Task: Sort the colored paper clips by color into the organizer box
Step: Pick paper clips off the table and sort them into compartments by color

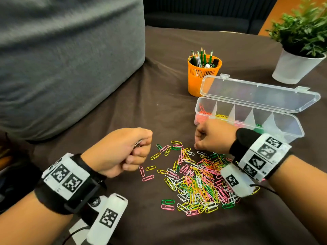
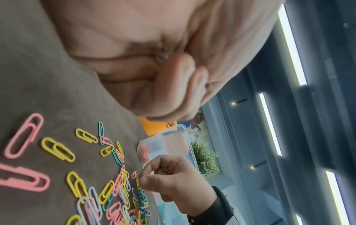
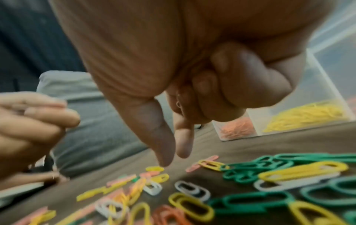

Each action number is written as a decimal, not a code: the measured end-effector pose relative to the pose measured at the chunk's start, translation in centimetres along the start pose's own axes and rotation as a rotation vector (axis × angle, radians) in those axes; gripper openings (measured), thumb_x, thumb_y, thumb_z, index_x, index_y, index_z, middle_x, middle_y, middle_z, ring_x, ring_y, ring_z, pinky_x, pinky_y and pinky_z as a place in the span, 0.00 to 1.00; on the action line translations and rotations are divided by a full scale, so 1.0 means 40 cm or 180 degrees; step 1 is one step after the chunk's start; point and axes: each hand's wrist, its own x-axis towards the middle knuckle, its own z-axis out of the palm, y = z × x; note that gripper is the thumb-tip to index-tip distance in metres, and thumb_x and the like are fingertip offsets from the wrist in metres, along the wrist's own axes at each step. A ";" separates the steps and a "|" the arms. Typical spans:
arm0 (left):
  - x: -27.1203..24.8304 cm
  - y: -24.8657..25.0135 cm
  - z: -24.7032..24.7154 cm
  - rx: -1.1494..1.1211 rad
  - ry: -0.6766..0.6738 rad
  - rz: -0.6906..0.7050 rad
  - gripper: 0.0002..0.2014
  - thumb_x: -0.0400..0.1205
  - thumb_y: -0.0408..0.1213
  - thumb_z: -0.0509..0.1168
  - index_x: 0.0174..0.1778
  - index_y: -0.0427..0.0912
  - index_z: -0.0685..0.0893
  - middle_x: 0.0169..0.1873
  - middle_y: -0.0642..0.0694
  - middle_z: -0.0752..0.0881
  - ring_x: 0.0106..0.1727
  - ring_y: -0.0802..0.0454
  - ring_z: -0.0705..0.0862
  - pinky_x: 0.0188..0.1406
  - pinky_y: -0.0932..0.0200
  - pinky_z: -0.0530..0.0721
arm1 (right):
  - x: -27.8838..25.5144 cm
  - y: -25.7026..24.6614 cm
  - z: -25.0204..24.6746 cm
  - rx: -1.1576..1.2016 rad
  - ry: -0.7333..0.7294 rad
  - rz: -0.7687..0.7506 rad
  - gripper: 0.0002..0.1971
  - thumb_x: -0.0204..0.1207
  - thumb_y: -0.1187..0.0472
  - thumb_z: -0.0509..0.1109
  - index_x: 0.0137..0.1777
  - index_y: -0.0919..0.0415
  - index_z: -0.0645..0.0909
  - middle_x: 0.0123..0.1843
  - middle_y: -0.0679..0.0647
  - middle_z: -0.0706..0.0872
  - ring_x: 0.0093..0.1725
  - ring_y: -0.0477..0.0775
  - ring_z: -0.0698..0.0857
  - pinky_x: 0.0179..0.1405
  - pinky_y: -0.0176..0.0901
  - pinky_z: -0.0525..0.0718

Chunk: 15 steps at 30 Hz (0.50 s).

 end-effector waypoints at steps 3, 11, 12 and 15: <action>0.010 -0.026 0.002 0.0038 -0.0293 0.0210 0.10 0.85 0.41 0.65 0.42 0.38 0.79 0.27 0.44 0.74 0.22 0.54 0.71 0.13 0.65 0.66 | -0.002 -0.007 0.016 -0.0490 -0.0201 -0.0038 0.09 0.75 0.56 0.70 0.44 0.62 0.87 0.43 0.54 0.89 0.41 0.55 0.83 0.39 0.39 0.78; 0.007 -0.044 0.051 0.2899 -0.0480 0.0576 0.05 0.83 0.47 0.70 0.47 0.52 0.89 0.23 0.59 0.75 0.26 0.63 0.71 0.29 0.71 0.68 | 0.000 0.038 0.031 0.0319 -0.0181 0.0192 0.08 0.70 0.59 0.73 0.33 0.61 0.83 0.27 0.49 0.80 0.30 0.49 0.76 0.30 0.35 0.74; 0.008 -0.043 0.057 0.3204 -0.0416 0.0633 0.04 0.82 0.47 0.70 0.47 0.54 0.89 0.22 0.61 0.76 0.26 0.64 0.73 0.29 0.72 0.69 | -0.003 0.044 0.024 0.0553 -0.0158 0.0256 0.09 0.71 0.58 0.73 0.32 0.60 0.82 0.26 0.46 0.80 0.28 0.48 0.77 0.29 0.36 0.75; 0.026 -0.032 0.069 0.3917 -0.0251 0.0859 0.04 0.81 0.47 0.70 0.49 0.57 0.89 0.27 0.67 0.82 0.32 0.69 0.79 0.32 0.75 0.68 | -0.018 0.060 -0.007 0.2730 -0.0097 0.0474 0.12 0.77 0.65 0.63 0.31 0.63 0.77 0.26 0.53 0.76 0.23 0.50 0.69 0.20 0.36 0.66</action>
